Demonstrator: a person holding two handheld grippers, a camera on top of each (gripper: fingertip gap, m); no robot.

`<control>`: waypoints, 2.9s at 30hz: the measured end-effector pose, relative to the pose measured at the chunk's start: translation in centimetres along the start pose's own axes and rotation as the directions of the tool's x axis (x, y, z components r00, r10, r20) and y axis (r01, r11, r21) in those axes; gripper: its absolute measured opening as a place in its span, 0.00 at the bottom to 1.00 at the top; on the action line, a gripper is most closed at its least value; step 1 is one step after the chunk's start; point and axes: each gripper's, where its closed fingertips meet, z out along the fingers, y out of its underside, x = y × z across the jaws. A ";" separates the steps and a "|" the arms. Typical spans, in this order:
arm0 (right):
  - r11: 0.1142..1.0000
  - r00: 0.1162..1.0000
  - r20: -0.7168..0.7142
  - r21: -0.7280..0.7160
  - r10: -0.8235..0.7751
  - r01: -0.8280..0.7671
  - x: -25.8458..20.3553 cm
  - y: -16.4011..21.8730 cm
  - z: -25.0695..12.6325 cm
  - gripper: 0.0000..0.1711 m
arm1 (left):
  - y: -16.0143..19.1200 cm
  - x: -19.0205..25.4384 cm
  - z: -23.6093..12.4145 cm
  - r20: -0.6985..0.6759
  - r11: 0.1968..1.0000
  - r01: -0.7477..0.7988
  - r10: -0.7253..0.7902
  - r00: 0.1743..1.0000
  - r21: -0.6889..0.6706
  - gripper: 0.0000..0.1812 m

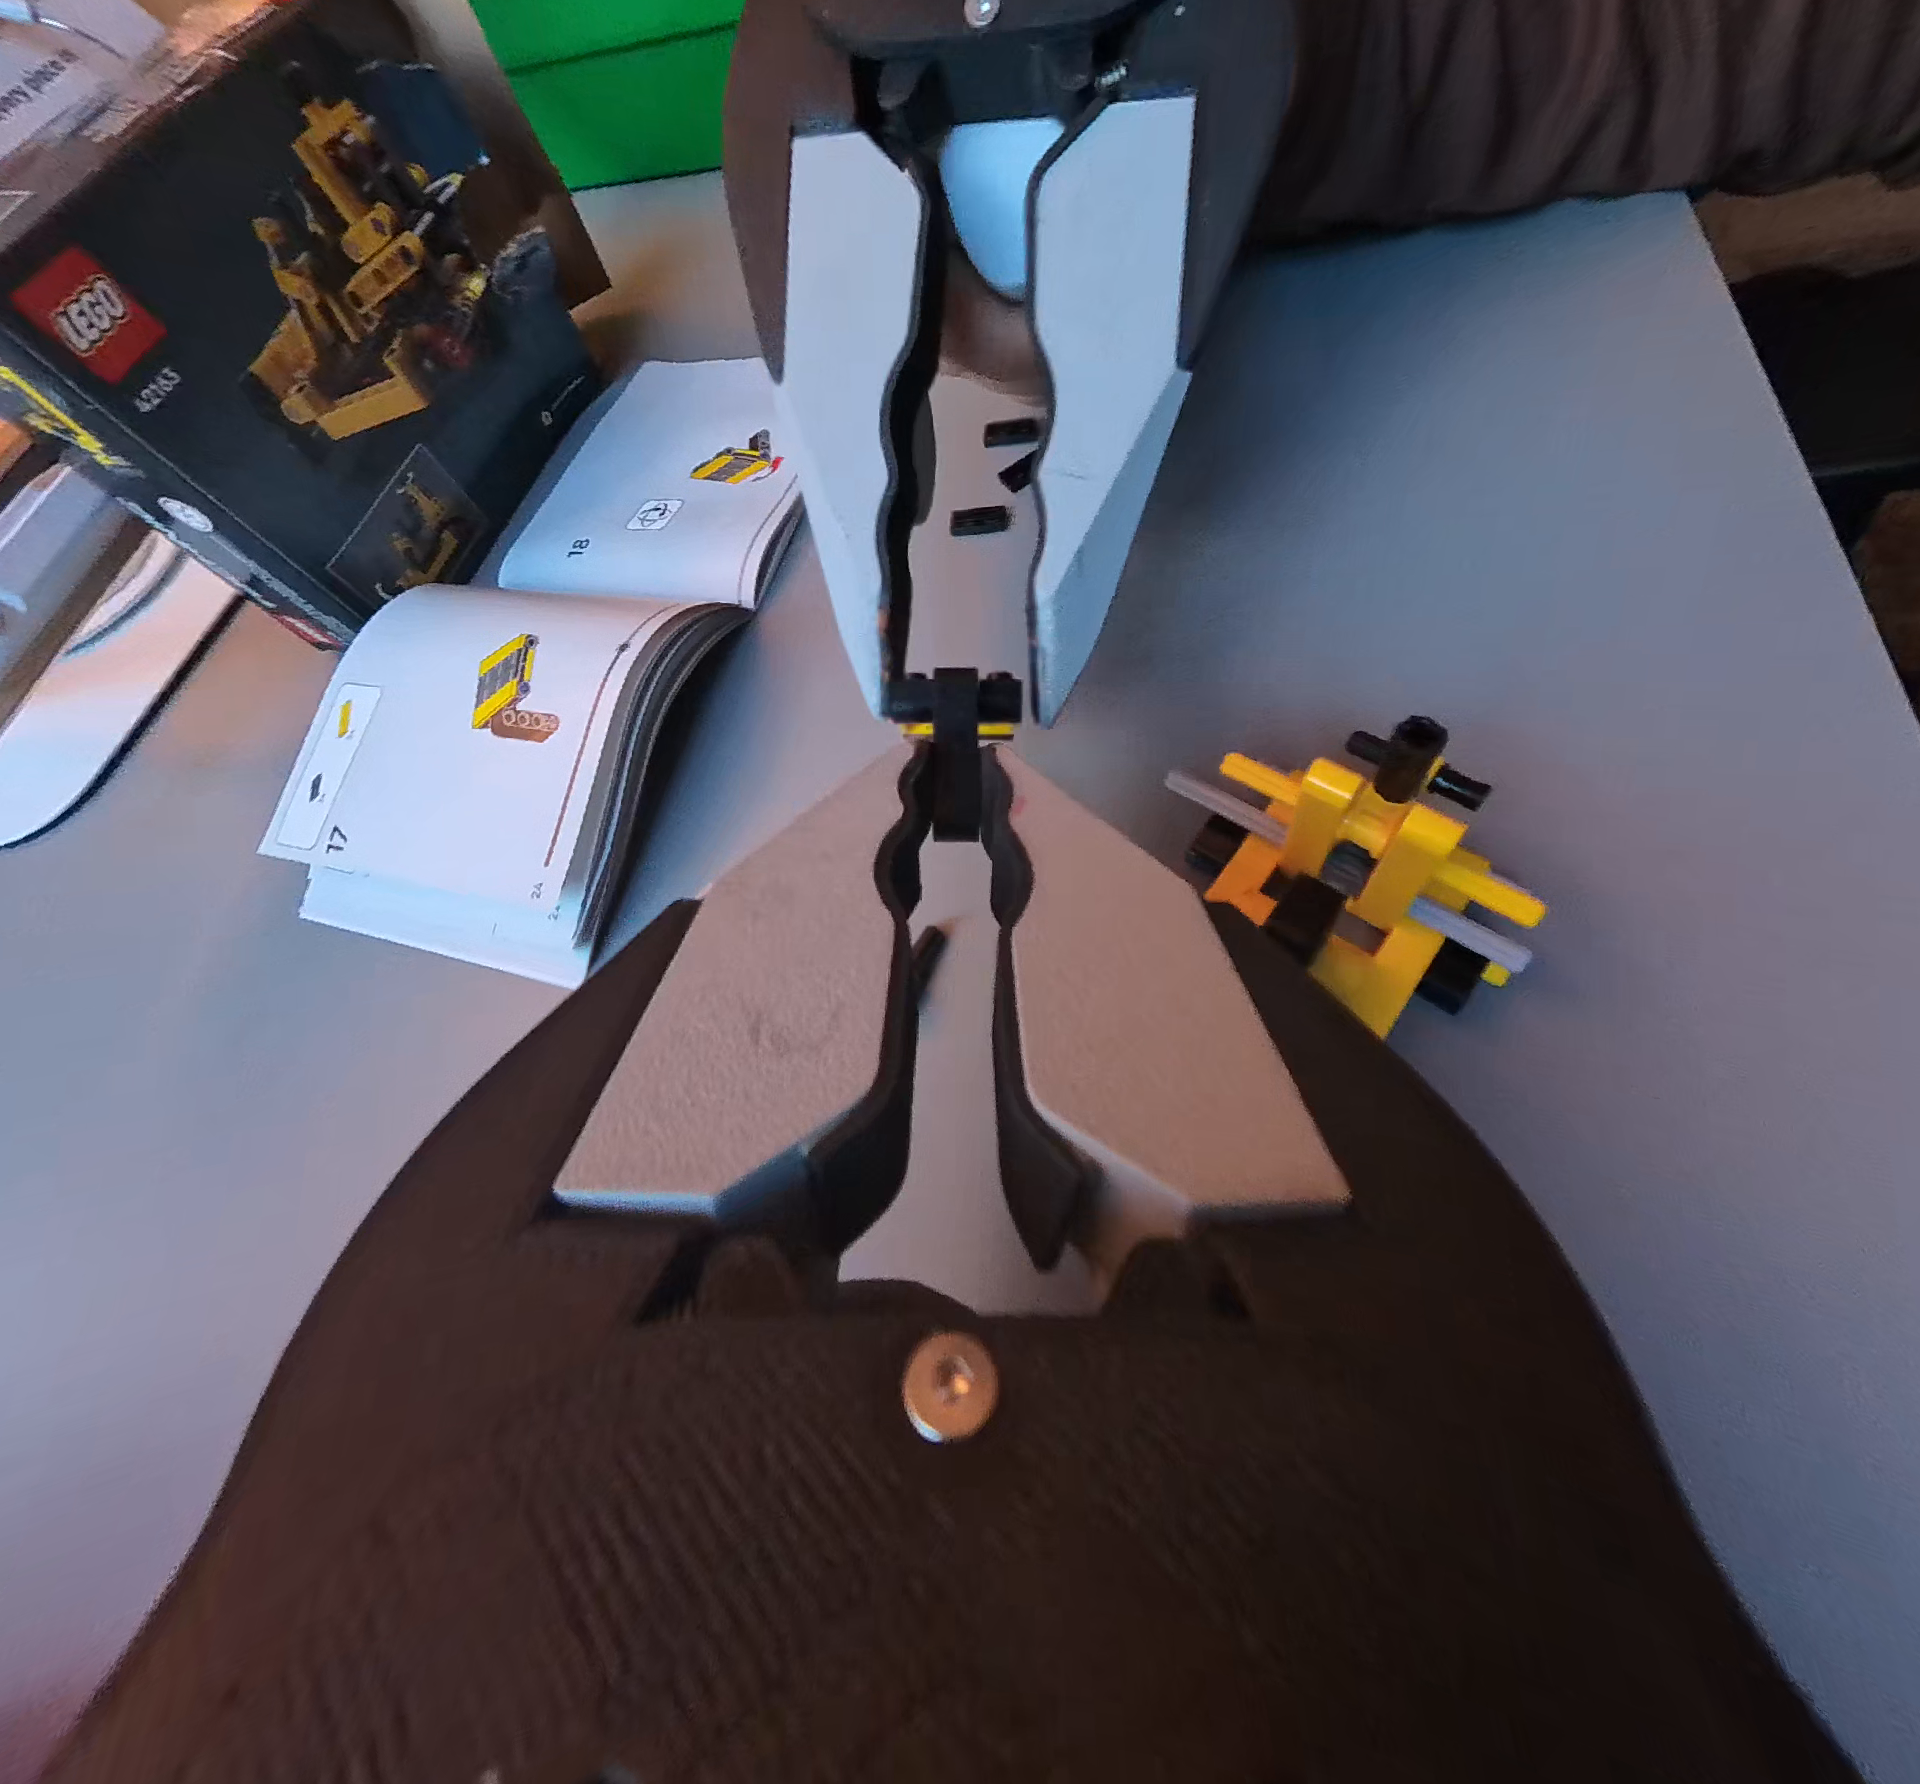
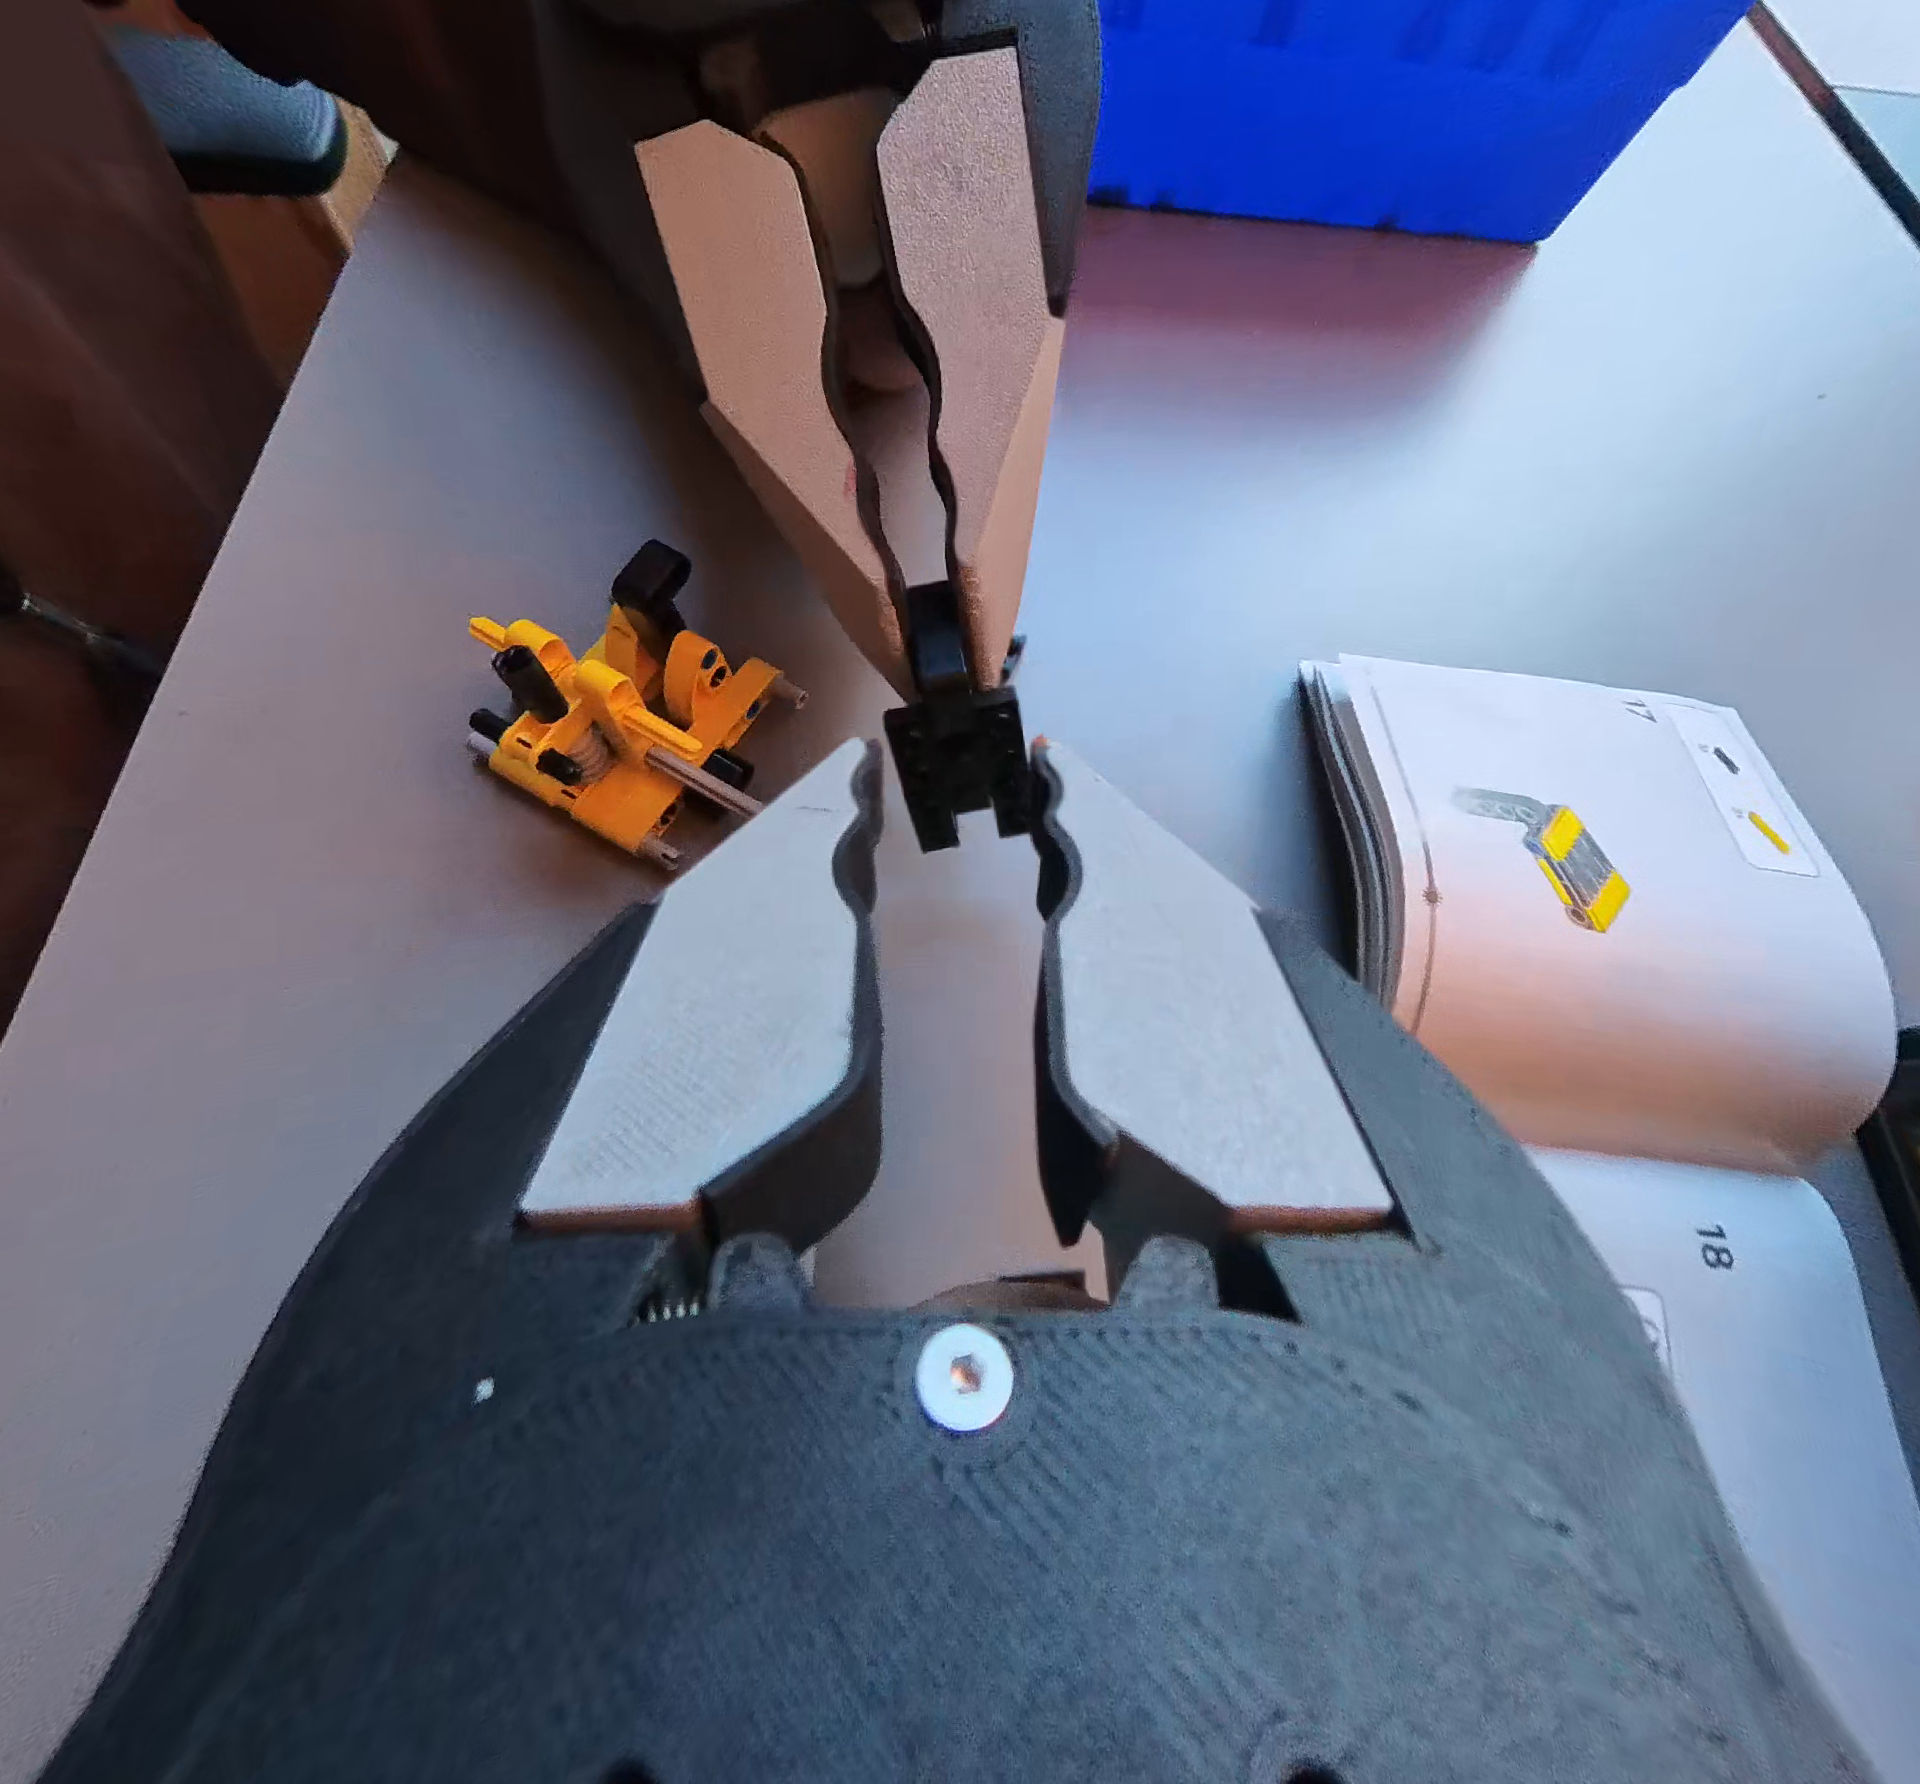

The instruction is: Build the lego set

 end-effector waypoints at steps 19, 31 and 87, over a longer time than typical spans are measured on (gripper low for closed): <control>0.994 0.997 -0.056 -0.083 0.059 -0.064 2.0 2.8 -1.2 0.13 | 5.4 -2.1 -0.6 0.072 0.954 -0.050 0.075 0.995 -0.296 0.01; 0.988 0.996 -0.076 -0.146 0.042 -0.052 2.0 3.7 -0.2 0.13 | 9.7 -8.2 -5.5 0.549 0.824 0.342 -0.046 0.835 -0.452 0.00; 0.946 0.904 -0.309 0.230 0.294 -0.229 9.9 2.9 -7.4 0.16 | 11.9 -25.6 -27.9 0.685 0.699 0.631 -0.278 0.673 -0.336 0.30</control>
